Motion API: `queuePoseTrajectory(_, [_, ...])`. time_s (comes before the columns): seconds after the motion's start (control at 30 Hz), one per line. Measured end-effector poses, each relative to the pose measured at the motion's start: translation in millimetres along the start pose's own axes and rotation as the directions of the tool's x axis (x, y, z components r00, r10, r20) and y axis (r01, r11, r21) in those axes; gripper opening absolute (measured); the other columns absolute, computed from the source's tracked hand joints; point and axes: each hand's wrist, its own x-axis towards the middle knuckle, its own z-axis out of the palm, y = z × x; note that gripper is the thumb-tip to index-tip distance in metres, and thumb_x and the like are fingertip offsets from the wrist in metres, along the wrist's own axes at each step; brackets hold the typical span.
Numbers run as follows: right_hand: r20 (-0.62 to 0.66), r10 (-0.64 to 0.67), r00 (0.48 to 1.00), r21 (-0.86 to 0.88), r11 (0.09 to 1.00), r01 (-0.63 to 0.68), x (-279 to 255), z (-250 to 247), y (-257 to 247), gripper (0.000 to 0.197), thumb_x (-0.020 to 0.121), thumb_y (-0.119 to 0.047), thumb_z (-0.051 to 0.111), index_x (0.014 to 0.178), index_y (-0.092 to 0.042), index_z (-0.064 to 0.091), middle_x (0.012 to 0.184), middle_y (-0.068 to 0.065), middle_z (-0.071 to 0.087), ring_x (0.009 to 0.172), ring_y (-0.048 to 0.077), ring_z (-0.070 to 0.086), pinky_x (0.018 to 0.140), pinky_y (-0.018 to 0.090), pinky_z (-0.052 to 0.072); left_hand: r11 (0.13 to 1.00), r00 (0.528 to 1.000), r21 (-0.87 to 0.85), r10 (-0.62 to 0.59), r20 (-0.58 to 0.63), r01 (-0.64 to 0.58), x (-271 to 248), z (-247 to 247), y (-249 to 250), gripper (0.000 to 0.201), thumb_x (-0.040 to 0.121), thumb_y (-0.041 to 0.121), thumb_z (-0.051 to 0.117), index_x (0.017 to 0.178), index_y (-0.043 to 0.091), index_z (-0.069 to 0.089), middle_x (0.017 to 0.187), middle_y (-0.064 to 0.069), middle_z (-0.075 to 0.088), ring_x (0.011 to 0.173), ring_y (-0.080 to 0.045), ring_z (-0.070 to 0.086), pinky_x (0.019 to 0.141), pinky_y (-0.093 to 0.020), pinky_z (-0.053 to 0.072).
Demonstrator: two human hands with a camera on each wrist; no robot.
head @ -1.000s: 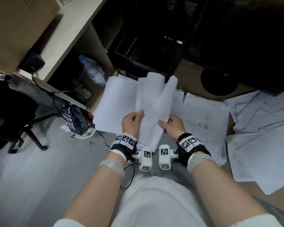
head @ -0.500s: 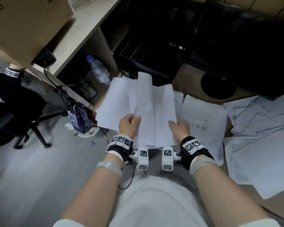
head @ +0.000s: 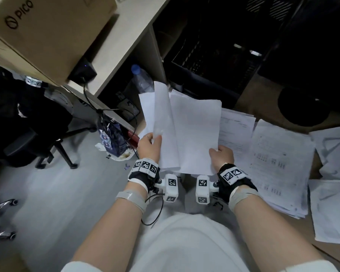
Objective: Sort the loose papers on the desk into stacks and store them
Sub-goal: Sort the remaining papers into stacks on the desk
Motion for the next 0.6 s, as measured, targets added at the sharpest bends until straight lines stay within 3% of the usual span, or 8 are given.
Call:
queuePoseTrajectory(0.1, [0.030, 0.008, 1.000, 0.003, 1.000, -0.008, 13.0, 39.4, -21.3, 0.017, 0.093, -0.010, 0.050, 0.097, -0.007, 0.066, 0.097, 0.006, 0.063, 0.088, 0.023, 0.056, 0.082, 0.026, 0.042, 0.999, 0.992, -0.032, -0.002, 0.124, 0.006, 23.3, -13.5, 3.7, 0.039, 0.095, 0.040, 0.061, 0.063, 0.017, 0.057, 0.062, 0.006, 0.051, 0.059, -0.012, 0.043, 0.061, -0.027, 0.035])
queuePoseTrajectory(0.17, [0.049, 0.055, 0.997, 0.014, 0.998, -0.056, 23.0, 62.8, -31.8, 0.026, 0.092, -0.009, 0.047, 0.107, -0.002, 0.067, 0.109, 0.011, 0.067, 0.096, 0.030, 0.062, 0.088, 0.032, 0.047, 0.996, 0.975, -0.046, -0.069, 0.210, 0.081, 38.7, -18.4, 4.7, 0.045, 0.099, 0.052, 0.048, 0.080, 0.021, 0.074, 0.090, 0.003, 0.065, 0.086, -0.014, 0.054, 0.083, -0.031, 0.040])
queuePoseTrajectory(0.23, [0.061, 0.102, 0.993, 0.026, 0.994, -0.104, 37.5, 81.2, -33.2, 0.037, 0.089, -0.014, 0.044, 0.119, -0.003, 0.064, 0.122, 0.015, 0.065, 0.109, 0.035, 0.062, 0.096, 0.039, 0.048, 0.986, 0.953, -0.034, -0.146, 0.266, 0.161, 53.9, -19.8, 1.8, 0.052, 0.104, 0.053, 0.034, 0.107, 0.025, 0.078, 0.117, 0.004, 0.062, 0.111, -0.011, 0.050, 0.101, -0.030, 0.032])
queuePoseTrajectory(0.3, [0.060, 0.149, 0.987, 0.063, 0.986, -0.153, 48.6, 94.2, -32.8, 0.051, 0.085, -0.023, 0.042, 0.129, -0.003, 0.058, 0.132, 0.017, 0.060, 0.118, 0.037, 0.058, 0.103, 0.043, 0.045, 0.988, 0.943, 0.030, -0.153, 0.294, 0.151, 65.8, -17.6, -5.7, 0.043, 0.104, 0.043, 0.039, 0.112, 0.024, 0.076, 0.123, 0.006, 0.063, 0.117, -0.011, 0.052, 0.110, -0.032, 0.033])
queuePoseTrajectory(0.37, [0.053, 0.178, 0.983, 0.079, 0.980, -0.182, 47.8, 97.7, -43.3, 0.050, 0.096, -0.032, 0.042, 0.131, 0.001, 0.054, 0.133, 0.020, 0.058, 0.120, 0.037, 0.056, 0.101, 0.038, 0.043, 0.993, 0.945, 0.098, -0.087, 0.315, 0.059, 72.1, -15.3, -14.8, 0.027, 0.099, 0.021, 0.050, 0.111, 0.024, 0.074, 0.121, 0.007, 0.069, 0.116, -0.010, 0.060, 0.112, -0.034, 0.039])
queuePoseTrajectory(0.43, [0.060, 0.211, 0.976, 0.098, 0.971, -0.216, 46.5, 98.6, -51.9, 0.060, 0.104, -0.046, 0.033, 0.136, 0.002, 0.050, 0.138, 0.020, 0.054, 0.125, 0.035, 0.052, 0.102, 0.036, 0.040, 0.992, 0.936, 0.129, -0.061, 0.346, 0.017, 75.3, -13.1, -19.7, 0.040, 0.093, 0.000, 0.048, 0.114, 0.024, 0.071, 0.118, 0.011, 0.070, 0.114, -0.004, 0.061, 0.111, -0.027, 0.041])
queuePoseTrajectory(0.5, [0.062, 0.253, 0.965, 0.114, 0.959, -0.259, 44.8, 98.1, -53.2, 0.069, 0.100, -0.055, 0.036, 0.145, -0.003, 0.044, 0.148, 0.015, 0.046, 0.133, 0.032, 0.046, 0.110, 0.038, 0.035, 0.992, 0.927, 0.129, -0.064, 0.370, 0.017, 80.3, -10.8, -19.7, 0.049, 0.090, -0.009, 0.041, 0.117, 0.021, 0.069, 0.120, 0.009, 0.070, 0.118, -0.005, 0.060, 0.112, -0.024, 0.039])
queuePoseTrajectory(0.6, [0.071, 0.243, 0.967, -0.013, 0.970, -0.242, 42.1, 99.9, -45.3, 0.051, 0.095, -0.023, 0.047, 0.142, -0.003, 0.046, 0.147, 0.016, 0.047, 0.131, 0.033, 0.048, 0.110, 0.041, 0.039, 0.988, 0.914, 0.153, -0.077, 0.399, 0.016, 87.9, -8.9, -18.1, 0.044, 0.094, -0.005, 0.042, 0.129, 0.013, 0.062, 0.129, 0.005, 0.063, 0.128, -0.012, 0.055, 0.110, -0.019, 0.033])
